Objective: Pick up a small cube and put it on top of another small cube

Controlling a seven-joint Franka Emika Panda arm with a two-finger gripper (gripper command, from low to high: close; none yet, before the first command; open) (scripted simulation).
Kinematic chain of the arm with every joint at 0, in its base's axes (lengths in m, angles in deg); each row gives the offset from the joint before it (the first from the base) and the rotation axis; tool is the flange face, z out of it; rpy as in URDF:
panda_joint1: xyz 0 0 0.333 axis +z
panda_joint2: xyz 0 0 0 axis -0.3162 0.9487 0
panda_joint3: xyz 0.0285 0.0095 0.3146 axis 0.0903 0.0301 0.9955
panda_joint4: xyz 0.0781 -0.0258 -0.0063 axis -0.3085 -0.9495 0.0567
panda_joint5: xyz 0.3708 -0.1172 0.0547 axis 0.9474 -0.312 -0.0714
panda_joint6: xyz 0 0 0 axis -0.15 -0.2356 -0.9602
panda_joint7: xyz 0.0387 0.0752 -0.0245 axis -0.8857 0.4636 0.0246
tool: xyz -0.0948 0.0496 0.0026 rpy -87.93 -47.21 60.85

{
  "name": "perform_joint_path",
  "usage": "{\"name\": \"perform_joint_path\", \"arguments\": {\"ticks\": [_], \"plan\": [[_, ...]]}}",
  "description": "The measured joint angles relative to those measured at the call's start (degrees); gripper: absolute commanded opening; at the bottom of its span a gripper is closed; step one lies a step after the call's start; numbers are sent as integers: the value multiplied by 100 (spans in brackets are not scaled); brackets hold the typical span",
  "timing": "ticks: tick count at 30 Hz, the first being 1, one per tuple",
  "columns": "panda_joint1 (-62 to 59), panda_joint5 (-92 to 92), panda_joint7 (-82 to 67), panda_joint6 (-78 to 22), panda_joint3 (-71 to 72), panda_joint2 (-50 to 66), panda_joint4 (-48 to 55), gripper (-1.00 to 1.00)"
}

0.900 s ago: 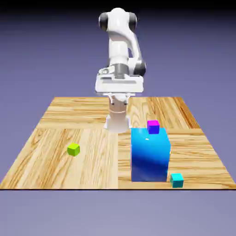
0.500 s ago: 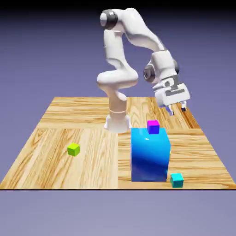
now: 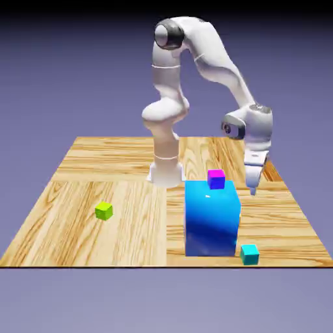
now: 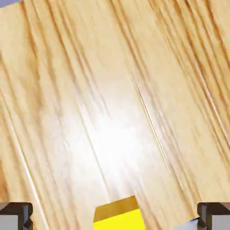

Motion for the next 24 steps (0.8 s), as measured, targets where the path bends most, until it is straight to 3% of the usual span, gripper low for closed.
{"name": "perform_joint_path", "arguments": {"ticks": [9,15,16,24], "plan": [[1705,-691,-510,-894,-1507,1164,438,0],[1272,-411,-678,-26,-1249,1973,375,0],[1180,-325,-731,182,-1161,2174,363,-100],[1478,-634,-615,-991,-1625,1054,610,-100]]}}
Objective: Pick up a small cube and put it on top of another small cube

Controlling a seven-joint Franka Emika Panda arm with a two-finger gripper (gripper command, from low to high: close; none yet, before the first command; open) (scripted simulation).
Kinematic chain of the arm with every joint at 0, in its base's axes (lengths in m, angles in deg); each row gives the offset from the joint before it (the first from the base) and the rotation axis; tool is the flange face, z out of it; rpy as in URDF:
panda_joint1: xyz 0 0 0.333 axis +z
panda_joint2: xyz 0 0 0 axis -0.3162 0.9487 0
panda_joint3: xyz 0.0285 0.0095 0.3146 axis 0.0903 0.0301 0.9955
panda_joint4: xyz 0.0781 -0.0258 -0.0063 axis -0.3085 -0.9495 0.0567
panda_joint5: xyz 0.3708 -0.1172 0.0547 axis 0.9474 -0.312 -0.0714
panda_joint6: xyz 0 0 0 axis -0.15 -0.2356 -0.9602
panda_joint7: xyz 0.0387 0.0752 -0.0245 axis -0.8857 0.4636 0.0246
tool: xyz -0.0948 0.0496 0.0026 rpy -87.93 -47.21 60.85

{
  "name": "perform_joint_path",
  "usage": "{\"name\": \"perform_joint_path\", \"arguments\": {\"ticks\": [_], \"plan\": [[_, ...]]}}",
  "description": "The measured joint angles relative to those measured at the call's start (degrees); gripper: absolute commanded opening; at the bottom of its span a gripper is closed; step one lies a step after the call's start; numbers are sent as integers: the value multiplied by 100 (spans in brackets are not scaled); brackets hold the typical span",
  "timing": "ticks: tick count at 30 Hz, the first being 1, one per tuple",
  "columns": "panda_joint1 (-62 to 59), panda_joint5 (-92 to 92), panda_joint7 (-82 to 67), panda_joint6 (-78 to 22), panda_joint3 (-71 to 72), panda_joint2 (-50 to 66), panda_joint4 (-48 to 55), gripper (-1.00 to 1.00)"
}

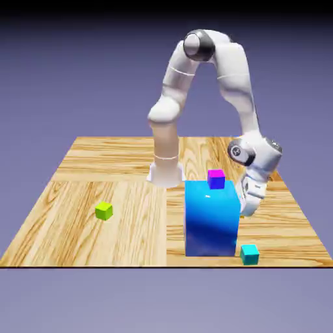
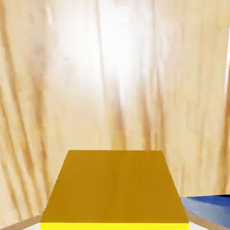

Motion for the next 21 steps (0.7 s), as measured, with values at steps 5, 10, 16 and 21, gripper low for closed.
{"name": "perform_joint_path", "arguments": {"ticks": [5,10,16,21], "plan": [[-1038,444,408,117,588,-211,703,-100],[-2075,888,816,235,1177,-422,1407,-100],[-3370,1130,1208,292,1639,-671,1993,-100],[-4483,-113,868,29,661,-955,1010,-100]]}}
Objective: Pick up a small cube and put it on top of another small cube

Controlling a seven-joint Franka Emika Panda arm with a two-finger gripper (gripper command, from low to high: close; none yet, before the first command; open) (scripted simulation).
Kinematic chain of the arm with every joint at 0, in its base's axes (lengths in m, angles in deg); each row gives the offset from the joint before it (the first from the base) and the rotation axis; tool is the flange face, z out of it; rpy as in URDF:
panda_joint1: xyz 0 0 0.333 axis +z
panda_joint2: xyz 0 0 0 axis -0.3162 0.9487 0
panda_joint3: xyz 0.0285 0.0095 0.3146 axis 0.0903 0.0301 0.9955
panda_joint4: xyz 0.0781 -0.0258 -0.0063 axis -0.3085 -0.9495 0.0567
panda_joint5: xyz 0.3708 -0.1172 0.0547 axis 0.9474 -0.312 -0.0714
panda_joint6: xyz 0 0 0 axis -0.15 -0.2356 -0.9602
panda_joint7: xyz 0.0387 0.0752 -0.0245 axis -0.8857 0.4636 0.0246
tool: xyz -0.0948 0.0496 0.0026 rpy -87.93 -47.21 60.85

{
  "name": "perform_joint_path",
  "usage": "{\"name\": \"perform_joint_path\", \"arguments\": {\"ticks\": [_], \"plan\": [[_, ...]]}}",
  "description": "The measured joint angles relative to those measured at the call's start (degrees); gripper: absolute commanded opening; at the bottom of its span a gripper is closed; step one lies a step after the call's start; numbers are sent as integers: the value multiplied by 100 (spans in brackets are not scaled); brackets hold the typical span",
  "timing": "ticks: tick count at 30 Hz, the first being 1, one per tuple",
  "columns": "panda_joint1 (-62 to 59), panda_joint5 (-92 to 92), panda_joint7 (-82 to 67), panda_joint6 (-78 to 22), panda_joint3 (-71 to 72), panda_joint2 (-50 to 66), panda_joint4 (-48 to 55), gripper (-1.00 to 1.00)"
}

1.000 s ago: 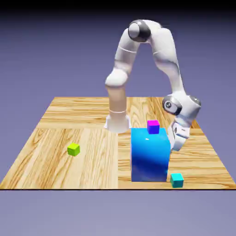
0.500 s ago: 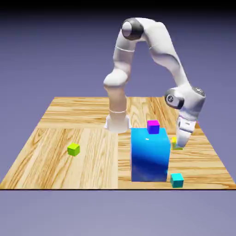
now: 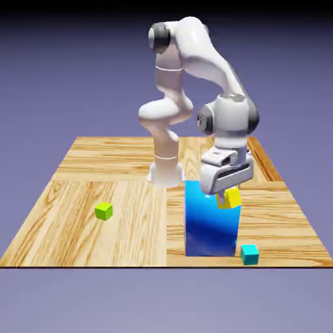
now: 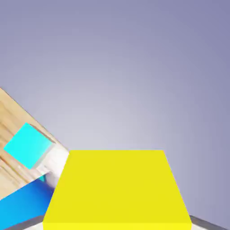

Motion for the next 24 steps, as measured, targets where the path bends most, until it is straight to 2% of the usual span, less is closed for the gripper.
{"name": "perform_joint_path", "arguments": {"ticks": [9,12,14,21,22,24], "plan": [[-1645,-2053,-799,-285,-1783,-586,-1813,-100],[-1678,-2436,-1229,-143,-2293,-876,-2354,-100],[-1687,-2431,-1239,-133,-2296,-883,-2357,-100],[-2310,-1758,-1680,1374,-1801,569,-2494,-100],[-2348,-1717,-1706,1466,-1770,658,-2503,100],[-2348,-1719,-1705,1470,-1771,658,-2503,100]]}}
